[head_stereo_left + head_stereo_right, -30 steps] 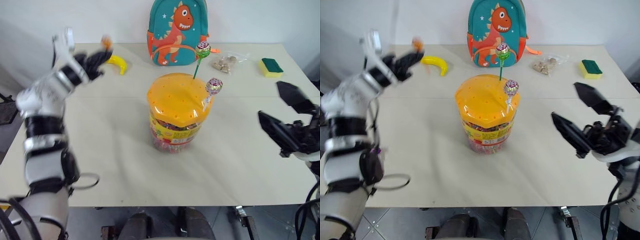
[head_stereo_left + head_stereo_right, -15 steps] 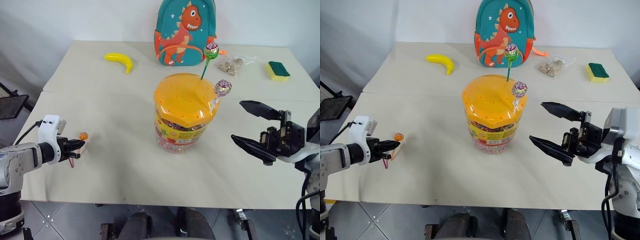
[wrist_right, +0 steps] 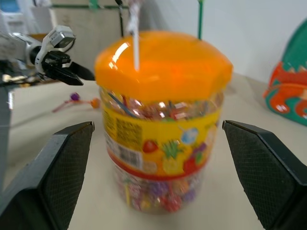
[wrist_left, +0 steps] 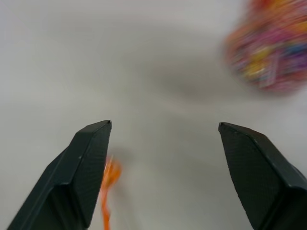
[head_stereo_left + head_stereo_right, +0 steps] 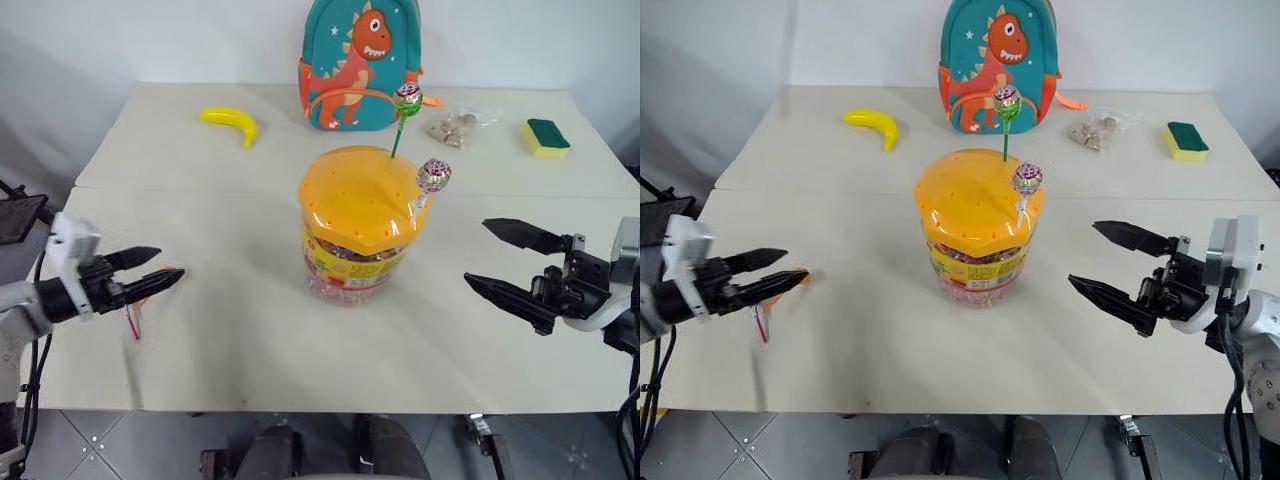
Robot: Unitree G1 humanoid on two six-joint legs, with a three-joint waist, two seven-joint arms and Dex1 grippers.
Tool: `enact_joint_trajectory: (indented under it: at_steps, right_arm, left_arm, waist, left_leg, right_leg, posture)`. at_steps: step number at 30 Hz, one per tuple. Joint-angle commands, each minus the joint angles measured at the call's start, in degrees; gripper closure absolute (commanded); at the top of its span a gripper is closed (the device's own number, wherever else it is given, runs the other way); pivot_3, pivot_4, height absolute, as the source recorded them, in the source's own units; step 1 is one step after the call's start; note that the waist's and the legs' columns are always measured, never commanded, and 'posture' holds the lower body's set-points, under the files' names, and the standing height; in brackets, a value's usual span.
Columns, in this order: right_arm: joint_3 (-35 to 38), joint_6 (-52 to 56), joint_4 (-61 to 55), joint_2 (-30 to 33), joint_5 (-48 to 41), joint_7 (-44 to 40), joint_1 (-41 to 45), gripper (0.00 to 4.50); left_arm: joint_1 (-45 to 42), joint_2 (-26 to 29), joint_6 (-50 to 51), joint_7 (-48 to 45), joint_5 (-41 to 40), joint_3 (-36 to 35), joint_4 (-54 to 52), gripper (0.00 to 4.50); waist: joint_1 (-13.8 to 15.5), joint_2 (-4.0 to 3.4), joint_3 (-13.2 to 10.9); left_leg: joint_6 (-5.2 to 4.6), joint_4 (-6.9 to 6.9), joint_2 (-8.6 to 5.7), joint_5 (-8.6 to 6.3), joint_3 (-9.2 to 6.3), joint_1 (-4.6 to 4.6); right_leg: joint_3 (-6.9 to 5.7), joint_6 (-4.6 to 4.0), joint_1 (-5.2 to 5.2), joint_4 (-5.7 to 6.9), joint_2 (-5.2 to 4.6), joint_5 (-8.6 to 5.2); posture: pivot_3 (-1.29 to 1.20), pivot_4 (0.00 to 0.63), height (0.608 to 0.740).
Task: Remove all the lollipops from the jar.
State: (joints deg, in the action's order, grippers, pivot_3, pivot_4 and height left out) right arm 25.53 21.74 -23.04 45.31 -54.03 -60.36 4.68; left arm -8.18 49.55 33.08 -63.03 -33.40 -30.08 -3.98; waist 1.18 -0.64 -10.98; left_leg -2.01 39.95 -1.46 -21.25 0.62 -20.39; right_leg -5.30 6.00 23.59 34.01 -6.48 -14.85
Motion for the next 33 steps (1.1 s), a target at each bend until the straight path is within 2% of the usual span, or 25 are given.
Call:
enact_joint_trajectory:
  at_steps: [1,4,10,13,17,20,21,22,23,26,30,33]
  right_arm:
    - [-3.05,2.10,-4.13,-0.60,-3.87,2.86,6.51,0.00]
    - [-7.03,3.90,-4.89,-2.54,-4.40,6.01,11.78,0.00]
    - [-12.98,8.39,-4.95,-5.39,-5.20,10.36,18.68,0.00]
    - [-15.18,8.53,-3.69,-6.36,-3.30,10.10,20.73,0.61]
    - [-15.56,7.89,-2.42,-7.32,-2.81,9.05,21.48,1.96]
    - [-14.55,7.45,-1.59,-7.47,-3.13,7.77,21.34,2.95]
    - [-12.64,7.04,-0.52,-7.52,-4.56,6.88,21.27,3.05]
    - [-10.98,6.79,0.33,-7.59,-5.84,6.50,21.41,3.46]
    - [-9.47,6.62,0.98,-7.77,-7.15,6.67,21.85,3.55]
    - [-4.76,7.63,2.61,-7.14,-10.94,9.44,24.19,4.46]
    - [3.10,9.82,7.51,-3.27,-13.08,13.88,24.31,4.49]
    - [7.47,8.92,12.70,0.78,-9.19,12.55,21.31,4.49]
  left_arm:
    - [-2.42,-0.52,-4.62,-6.25,-7.11,-3.48,-2.22,0.77]
    - [-4.79,-2.33,-1.38,-4.50,-13.81,-4.32,-5.29,0.77]
    - [-4.09,-3.58,2.10,-1.89,-19.95,-3.23,-10.91,0.77]
    - [-4.13,-3.73,2.98,-1.37,-21.75,-2.81,-12.14,0.71]
    - [-4.50,-3.68,2.91,-0.74,-22.94,-2.52,-13.16,0.00]
    - [-5.19,-4.21,1.46,-0.31,-22.77,-2.01,-13.76,0.00]
    - [-5.88,-4.68,1.39,-0.09,-23.19,-1.33,-14.13,0.00]
    - [-6.31,-4.86,1.32,-0.24,-23.38,-0.65,-14.39,0.00]
    - [-6.68,-5.02,1.03,-0.46,-23.29,0.00,-14.50,0.00]
    - [-7.56,-5.60,-0.57,-1.16,-21.92,1.82,-13.79,0.00]
    - [-7.61,-5.18,-2.92,-3.35,-19.86,3.91,-12.89,0.00]
    - [-7.79,-5.32,-4.18,-4.18,-19.07,4.99,-12.58,0.00]
  waist:
    - [-0.01,-0.01,0.00]
    - [0.20,0.00,0.00]
    - [0.02,0.01,0.00]
    - [0.01,0.01,0.00]
    - [0.07,0.01,0.00]
    - [0.06,0.01,0.00]
    - [0.04,0.01,0.00]
    - [0.01,0.01,0.00]
    - [0.15,0.01,0.00]
    - [0.11,0.01,0.00]
    - [0.10,0.01,0.00]
    - [0.31,0.01,0.00]
  left_leg:
    - [0.00,0.00,0.01,0.00,0.00,0.00]
    - [0.00,0.03,0.02,0.00,-0.06,0.00]
    - [-0.04,0.01,-0.02,-0.01,-0.09,-0.02]
    - [-0.04,0.02,-0.01,-0.01,-0.09,-0.04]
    - [-0.04,0.04,-0.01,-0.01,-0.08,-0.04]
    - [-0.04,0.03,-0.01,-0.01,-0.08,-0.04]
    - [-0.04,0.04,-0.01,-0.01,-0.08,-0.04]
    - [-0.04,0.03,-0.01,-0.01,-0.07,-0.04]
    - [-0.04,0.02,-0.01,-0.01,-0.07,-0.04]
    - [-0.06,0.04,-0.03,0.00,-0.07,-0.04]
    - [-0.05,0.02,0.01,0.00,-0.05,-0.04]
    - [-0.05,0.01,-0.01,0.00,-0.05,-0.05]
  right_leg:
    - [0.00,0.00,0.00,0.00,0.00,0.00]
    - [0.00,0.00,-0.01,0.03,0.00,0.00]
    - [-0.02,0.01,-0.01,0.08,-0.01,0.01]
    - [-0.03,0.01,0.00,0.07,0.02,0.01]
    - [-0.04,0.01,-0.01,0.07,0.04,0.01]
    - [-0.04,0.01,-0.01,0.07,0.05,0.01]
    - [-0.04,0.01,-0.01,0.07,0.05,0.01]
    - [-0.04,0.01,-0.01,0.07,0.06,0.01]
    - [-0.04,0.01,0.00,0.07,0.07,0.01]
    - [-0.05,0.02,-0.03,0.06,0.06,0.01]
    - [-0.05,0.02,-0.01,0.06,0.09,0.01]
    - [-0.07,0.02,-0.03,0.02,0.09,0.01]
  posture:
    - [0.00,0.150,0.740]
    - [0.00,0.150,0.740]
    - [0.00,0.150,0.740]
    - [0.00,0.150,0.740]
    - [0.00,0.150,0.740]
    - [0.00,0.150,0.740]
    - [0.00,0.150,0.740]
    - [0.00,0.150,0.740]
    - [0.00,0.150,0.740]
    - [0.00,0.150,0.740]
    - [0.00,0.150,0.740]
    - [0.00,0.150,0.740]
